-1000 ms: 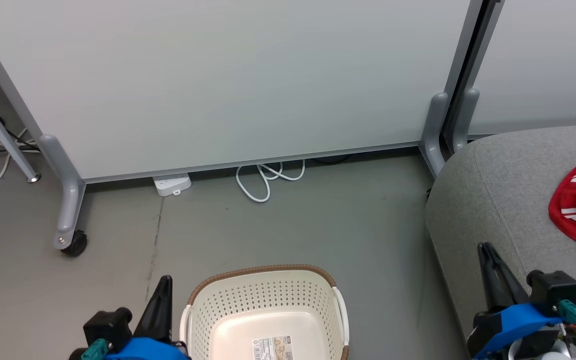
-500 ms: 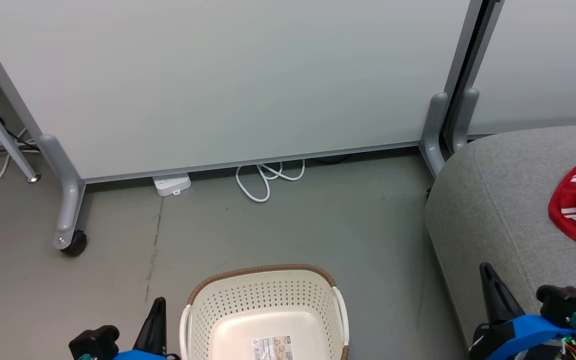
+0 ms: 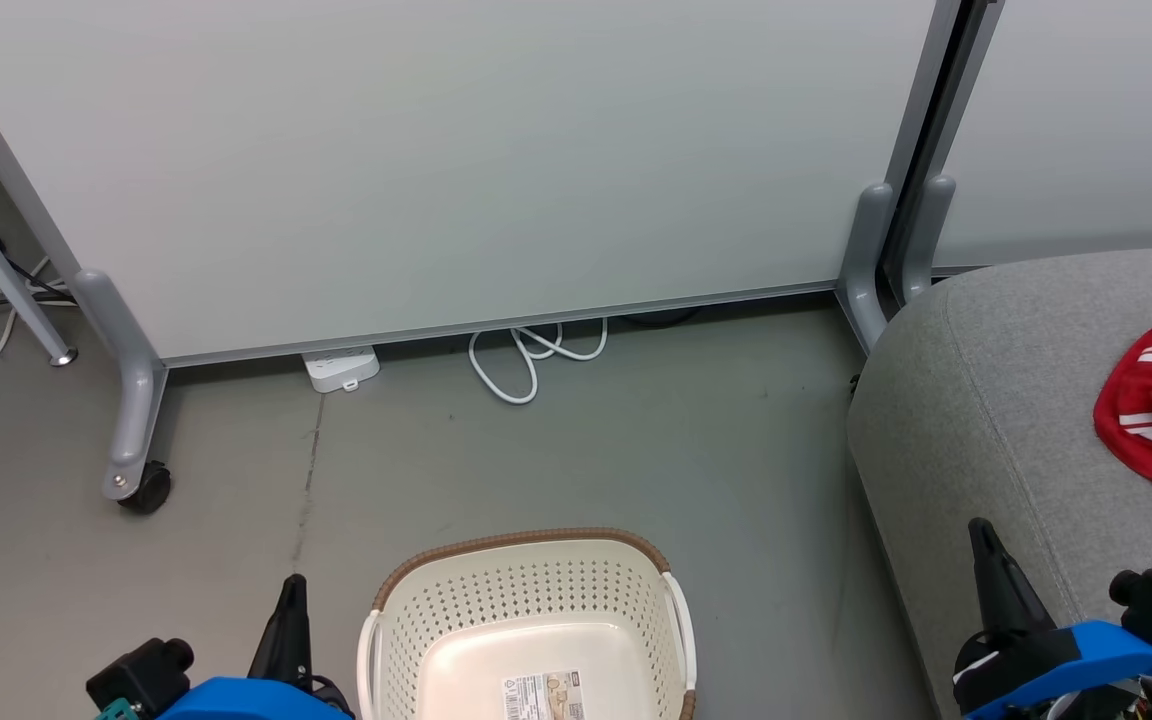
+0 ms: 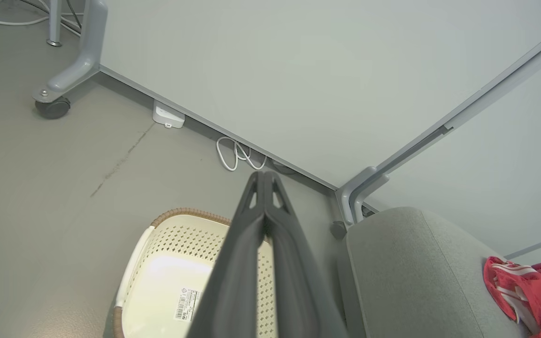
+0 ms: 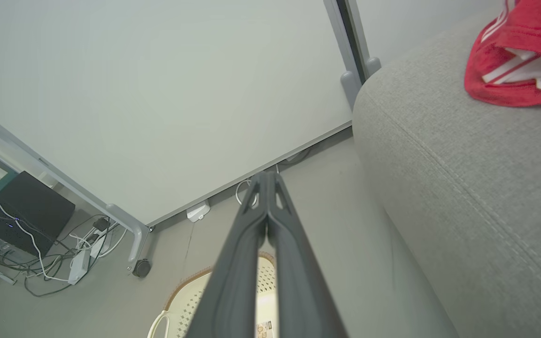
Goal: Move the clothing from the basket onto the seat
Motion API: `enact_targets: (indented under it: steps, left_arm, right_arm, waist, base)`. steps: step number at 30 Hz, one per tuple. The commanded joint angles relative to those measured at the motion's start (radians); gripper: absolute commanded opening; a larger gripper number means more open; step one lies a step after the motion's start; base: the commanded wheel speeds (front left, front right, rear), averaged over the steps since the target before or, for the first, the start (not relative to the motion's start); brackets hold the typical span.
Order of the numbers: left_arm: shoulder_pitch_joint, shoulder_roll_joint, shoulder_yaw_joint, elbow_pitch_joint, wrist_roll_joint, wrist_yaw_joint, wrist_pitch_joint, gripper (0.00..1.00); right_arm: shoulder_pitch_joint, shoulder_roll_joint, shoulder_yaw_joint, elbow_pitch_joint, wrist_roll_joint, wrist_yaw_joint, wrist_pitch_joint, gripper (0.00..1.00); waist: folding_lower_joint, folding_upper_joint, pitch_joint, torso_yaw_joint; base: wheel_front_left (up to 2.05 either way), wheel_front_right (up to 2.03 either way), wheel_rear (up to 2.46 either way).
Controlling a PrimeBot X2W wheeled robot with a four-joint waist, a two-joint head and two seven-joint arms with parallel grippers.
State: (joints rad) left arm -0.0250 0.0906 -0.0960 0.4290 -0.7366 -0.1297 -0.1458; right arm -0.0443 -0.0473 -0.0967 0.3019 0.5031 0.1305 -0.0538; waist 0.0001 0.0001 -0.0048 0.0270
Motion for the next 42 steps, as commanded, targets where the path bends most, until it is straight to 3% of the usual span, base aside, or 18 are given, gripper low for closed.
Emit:
enact_targets:
  steps: [1, 42]
  left_arm:
    - [-0.035, 0.0, 0.017, -0.023, -0.043, 0.0, 0.011, 0.0]
    - [-0.066, -0.02, 0.118, -0.109, -0.472, -0.001, 0.14, 0.0]
  right_arm:
    - [-0.031, -0.004, -0.002, -0.02, 0.057, 0.0, 0.008, 0.0]
    - [-0.053, -0.005, -0.011, -0.041, 0.599, 0.0, 0.091, 0.0]
  waist:
    - [-0.0001, -0.0001, 0.0, -0.001]
    - [-0.0001, -0.0001, 0.003, -0.011]
  base:
    - [0.0, 0.0, 0.0]
    - [0.0, 0.0, 0.0]
